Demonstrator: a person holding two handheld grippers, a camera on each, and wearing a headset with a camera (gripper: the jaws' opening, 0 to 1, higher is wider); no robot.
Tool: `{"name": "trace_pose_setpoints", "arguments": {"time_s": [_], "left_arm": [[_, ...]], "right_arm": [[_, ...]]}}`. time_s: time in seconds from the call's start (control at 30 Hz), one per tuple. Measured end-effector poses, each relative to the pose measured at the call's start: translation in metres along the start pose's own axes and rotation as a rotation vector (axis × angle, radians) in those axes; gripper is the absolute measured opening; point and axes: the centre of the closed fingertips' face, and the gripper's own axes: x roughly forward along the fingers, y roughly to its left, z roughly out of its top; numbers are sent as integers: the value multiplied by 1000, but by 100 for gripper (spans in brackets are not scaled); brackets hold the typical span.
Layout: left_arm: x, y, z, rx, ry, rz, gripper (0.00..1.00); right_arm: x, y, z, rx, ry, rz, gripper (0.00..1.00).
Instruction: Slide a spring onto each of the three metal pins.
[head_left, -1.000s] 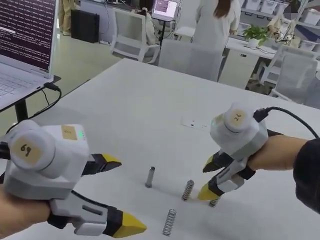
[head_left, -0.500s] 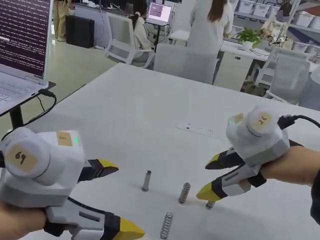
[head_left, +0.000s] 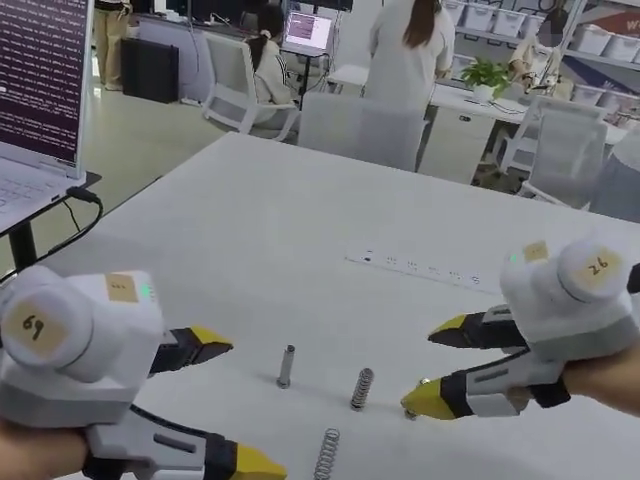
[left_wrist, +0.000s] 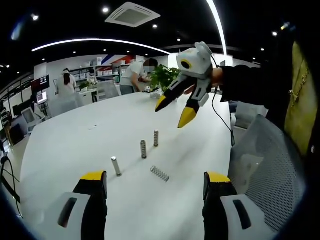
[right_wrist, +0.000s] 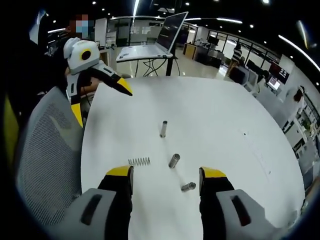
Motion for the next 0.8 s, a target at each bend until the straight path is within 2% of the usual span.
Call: {"name": "trace_pose_setpoints", "arguments": {"time_s": [0.3,0.33,0.8], "left_arm": [[0,-1,3,-3,-3,-1,76],[1,-1,3,-4,-3,-1,76],[2,-4,6,-13,-3,-1,76]], "right_arm": [[-21,6,-11,60,-73,-61,55],[-24,7,-13,85,-89,-69,57],[-49,15,-32,169,-157,-150,70]]}}
